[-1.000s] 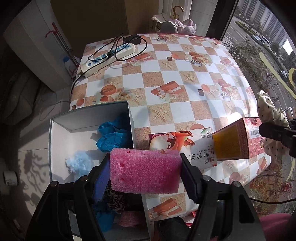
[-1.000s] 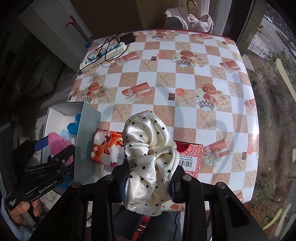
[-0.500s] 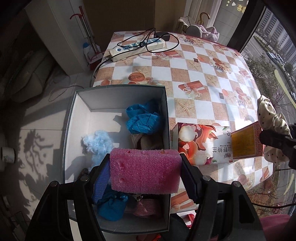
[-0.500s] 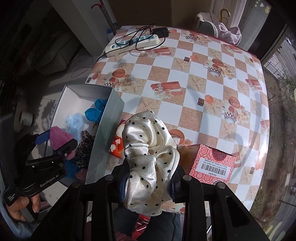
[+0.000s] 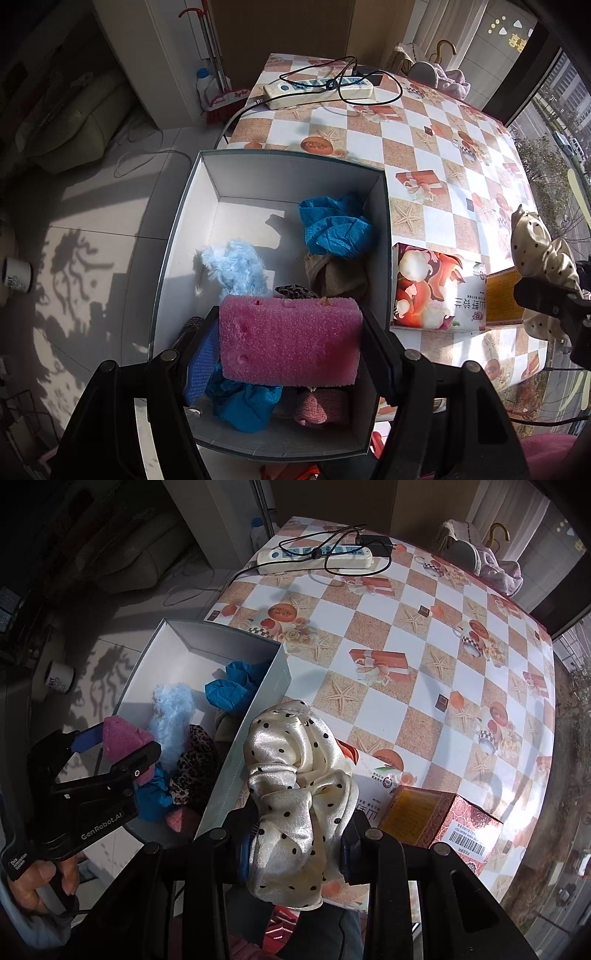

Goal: Organize soft objects
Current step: 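Lift and carry the pink sponge and polka-dot scrunchie over the white box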

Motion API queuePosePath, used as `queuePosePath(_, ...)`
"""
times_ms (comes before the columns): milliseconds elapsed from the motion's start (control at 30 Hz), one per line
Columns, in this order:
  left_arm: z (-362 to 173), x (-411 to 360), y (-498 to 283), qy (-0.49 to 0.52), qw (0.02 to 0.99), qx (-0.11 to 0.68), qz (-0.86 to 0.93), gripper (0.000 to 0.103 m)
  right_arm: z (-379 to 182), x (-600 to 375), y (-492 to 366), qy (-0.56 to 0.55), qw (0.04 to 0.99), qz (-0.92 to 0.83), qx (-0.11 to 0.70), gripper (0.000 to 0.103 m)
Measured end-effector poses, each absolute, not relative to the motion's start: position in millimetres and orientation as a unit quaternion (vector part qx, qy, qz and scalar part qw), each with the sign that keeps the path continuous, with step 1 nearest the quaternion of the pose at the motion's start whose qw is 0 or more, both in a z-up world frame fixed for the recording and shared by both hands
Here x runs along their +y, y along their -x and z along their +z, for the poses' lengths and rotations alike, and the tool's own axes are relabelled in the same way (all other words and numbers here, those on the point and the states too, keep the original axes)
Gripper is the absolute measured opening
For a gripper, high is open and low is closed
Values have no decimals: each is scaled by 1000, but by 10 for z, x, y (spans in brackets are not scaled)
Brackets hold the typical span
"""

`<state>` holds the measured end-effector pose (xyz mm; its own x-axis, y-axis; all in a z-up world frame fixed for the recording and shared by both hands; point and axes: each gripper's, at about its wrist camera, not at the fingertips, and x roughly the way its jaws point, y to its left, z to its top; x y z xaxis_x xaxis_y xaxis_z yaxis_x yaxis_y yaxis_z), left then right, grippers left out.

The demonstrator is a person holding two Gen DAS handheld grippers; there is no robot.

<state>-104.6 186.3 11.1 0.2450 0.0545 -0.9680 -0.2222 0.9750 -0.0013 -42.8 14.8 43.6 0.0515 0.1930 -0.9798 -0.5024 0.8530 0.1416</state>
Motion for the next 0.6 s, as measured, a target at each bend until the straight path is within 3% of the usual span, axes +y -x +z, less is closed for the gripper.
queuePosePath(600, -27, 2160, 1143, 111, 767, 618, 136, 74, 346, 1011, 391, 179, 690, 307, 631, 35)
